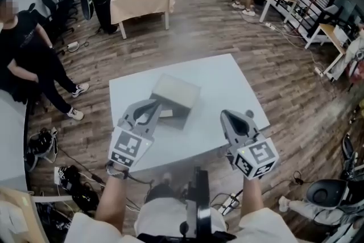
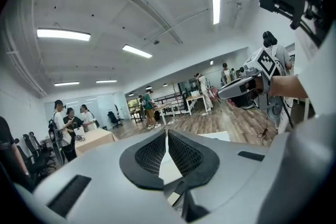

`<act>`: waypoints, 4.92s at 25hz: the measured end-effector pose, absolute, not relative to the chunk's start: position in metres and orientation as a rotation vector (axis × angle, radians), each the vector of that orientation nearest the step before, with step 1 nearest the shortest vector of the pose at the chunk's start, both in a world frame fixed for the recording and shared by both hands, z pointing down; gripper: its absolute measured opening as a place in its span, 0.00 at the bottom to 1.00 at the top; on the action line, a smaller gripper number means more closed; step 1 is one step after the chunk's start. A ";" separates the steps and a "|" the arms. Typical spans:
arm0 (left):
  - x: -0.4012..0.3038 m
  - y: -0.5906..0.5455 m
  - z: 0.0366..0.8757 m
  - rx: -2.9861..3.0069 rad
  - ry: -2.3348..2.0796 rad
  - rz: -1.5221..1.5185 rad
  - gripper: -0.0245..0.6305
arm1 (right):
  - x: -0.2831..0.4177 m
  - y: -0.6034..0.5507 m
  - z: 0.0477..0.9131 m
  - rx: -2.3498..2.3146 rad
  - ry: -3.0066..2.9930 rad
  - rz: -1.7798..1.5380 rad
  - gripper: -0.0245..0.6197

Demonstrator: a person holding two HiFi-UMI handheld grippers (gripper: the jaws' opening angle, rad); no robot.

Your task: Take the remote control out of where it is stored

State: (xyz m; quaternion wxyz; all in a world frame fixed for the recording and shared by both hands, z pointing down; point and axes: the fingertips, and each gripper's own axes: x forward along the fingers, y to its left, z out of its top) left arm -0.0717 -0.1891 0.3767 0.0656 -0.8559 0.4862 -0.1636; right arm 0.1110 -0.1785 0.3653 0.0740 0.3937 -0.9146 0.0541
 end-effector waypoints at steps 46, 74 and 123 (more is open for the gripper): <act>-0.055 -0.311 0.743 -2.942 0.545 -1.723 0.30 | 0.088 -0.280 0.526 1.372 -2.383 0.569 0.04; -0.052 -0.311 0.774 -2.758 0.359 -1.880 0.33 | 0.102 -0.289 0.548 1.408 -2.353 0.671 0.04; -0.108 -0.301 0.519 -2.743 1.551 -0.827 0.32 | 0.098 -0.262 0.421 1.253 -2.631 0.281 0.04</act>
